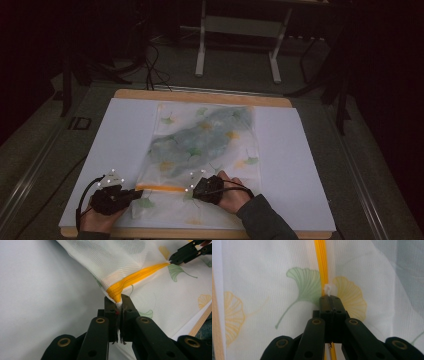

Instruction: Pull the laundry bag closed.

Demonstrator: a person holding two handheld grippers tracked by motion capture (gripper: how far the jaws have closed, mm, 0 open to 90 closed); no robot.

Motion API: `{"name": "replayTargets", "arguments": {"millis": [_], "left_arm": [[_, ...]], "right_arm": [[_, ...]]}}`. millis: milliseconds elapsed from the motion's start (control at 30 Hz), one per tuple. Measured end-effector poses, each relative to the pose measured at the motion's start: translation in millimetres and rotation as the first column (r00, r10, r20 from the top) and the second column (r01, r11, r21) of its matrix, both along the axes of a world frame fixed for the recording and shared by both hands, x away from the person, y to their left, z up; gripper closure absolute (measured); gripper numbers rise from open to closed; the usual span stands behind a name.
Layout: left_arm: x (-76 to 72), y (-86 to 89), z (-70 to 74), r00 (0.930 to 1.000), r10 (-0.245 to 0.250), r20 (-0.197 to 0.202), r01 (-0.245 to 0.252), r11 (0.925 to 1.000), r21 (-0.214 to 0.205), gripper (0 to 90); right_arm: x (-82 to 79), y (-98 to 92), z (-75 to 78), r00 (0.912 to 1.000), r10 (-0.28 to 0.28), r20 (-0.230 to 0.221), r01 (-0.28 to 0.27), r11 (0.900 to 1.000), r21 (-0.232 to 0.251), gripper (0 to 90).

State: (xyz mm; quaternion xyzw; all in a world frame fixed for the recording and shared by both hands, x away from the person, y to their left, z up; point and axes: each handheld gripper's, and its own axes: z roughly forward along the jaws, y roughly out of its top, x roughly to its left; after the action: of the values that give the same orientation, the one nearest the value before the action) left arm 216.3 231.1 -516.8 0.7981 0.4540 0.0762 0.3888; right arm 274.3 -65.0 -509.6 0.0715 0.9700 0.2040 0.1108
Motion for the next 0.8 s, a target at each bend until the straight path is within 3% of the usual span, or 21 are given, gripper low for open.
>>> {"name": "replayTargets", "arguments": {"millis": [800], "left_arm": [[0.3, 2.8, -0.1, 0.9996, 0.026, 0.007, -0.026, 0.9997, -0.003, 86.2]], "right_arm": [[-1.8, -29.5, -0.2, 0.9985, -0.046, 0.031, 0.046, 0.9989, -0.005, 90.0]]}}
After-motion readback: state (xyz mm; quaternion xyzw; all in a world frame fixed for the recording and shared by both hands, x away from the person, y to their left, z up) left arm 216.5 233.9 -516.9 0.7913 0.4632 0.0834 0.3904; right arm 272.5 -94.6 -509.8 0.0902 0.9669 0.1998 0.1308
